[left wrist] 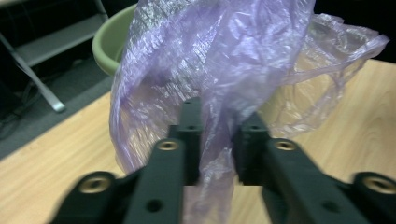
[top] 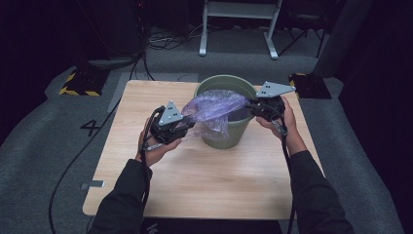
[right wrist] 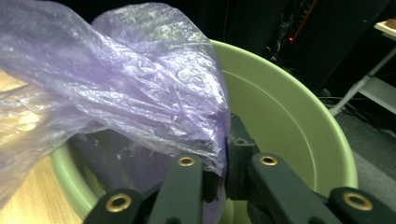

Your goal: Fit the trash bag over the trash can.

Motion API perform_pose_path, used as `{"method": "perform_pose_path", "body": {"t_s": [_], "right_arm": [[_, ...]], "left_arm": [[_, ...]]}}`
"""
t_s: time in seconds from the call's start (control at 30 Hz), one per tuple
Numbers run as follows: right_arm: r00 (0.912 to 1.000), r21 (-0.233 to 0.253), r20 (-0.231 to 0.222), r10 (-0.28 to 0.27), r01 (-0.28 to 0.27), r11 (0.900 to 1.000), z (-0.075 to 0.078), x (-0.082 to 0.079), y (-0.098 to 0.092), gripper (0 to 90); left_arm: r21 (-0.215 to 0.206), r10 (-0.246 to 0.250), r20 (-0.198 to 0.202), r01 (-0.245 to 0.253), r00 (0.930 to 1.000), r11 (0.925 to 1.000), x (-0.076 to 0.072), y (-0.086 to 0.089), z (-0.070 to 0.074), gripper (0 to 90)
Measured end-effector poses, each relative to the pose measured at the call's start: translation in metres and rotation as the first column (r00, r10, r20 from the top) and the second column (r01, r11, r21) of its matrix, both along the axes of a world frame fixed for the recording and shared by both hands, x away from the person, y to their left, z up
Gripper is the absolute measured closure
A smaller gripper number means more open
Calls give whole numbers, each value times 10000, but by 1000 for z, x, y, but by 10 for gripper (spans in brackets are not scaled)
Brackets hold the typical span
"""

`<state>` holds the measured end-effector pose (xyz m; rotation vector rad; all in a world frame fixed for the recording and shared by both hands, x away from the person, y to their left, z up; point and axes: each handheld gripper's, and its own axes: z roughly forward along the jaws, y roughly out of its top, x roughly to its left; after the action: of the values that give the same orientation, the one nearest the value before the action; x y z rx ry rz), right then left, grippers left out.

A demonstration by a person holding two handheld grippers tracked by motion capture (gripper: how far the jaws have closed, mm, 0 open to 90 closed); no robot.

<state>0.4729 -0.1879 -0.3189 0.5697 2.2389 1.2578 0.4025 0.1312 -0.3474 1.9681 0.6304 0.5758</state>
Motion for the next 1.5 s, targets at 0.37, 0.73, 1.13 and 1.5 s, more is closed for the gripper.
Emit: {"method": "perform_pose_path", "body": {"t_s": [0.37, 0.73, 1.13, 1.5], "right_arm": [[9998, 353, -183, -8, 15, 9994, 3, -2, -6, 368], [9939, -30, 895, 647, -647, 9979, 16, -21, 13, 398], [9981, -163, 583, 222, -213, 9996, 10, -9, 7, 892], [9953, 168, -310, -917, 922, 9956, -2, 12, -16, 893]], "left_arm": [[-103, -50, 593, 56, 9982, 9999, 4, -17, 16, 885], [184, -396, 696, 384, 9968, 9991, 9, -37, 28, 891], [-129, -444, 756, 455, 9961, 9989, 7, -38, 35, 644], [-432, -726, 243, 736, 9971, 9963, -1, -15, 28, 385]]}}
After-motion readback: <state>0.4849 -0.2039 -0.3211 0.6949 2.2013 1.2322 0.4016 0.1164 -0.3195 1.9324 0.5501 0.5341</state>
